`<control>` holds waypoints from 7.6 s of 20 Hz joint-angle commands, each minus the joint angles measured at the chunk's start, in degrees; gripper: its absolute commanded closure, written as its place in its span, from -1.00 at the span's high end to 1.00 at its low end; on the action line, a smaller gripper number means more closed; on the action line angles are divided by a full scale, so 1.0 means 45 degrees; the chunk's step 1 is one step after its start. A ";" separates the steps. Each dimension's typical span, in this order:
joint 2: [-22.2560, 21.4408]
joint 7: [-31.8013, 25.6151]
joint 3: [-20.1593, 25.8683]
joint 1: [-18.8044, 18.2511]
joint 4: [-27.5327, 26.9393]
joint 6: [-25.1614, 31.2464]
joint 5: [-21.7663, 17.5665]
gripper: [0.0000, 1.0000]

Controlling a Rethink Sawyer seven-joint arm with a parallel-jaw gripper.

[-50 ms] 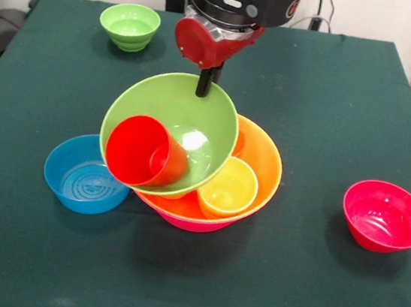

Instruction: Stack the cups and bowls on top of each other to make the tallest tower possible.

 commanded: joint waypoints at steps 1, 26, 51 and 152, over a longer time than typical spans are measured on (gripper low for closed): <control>0.0139 0.0712 0.1432 0.0430 -0.0624 0.0847 -0.0689 -1.00; -0.0586 -0.0363 0.2122 0.0836 0.1712 -0.1305 -0.0606 -1.00; 0.0012 0.0104 0.2598 0.0891 0.1610 -0.2297 -0.0694 -1.00; -0.0943 0.0556 0.2529 0.1226 0.3377 -0.4777 -0.0422 1.00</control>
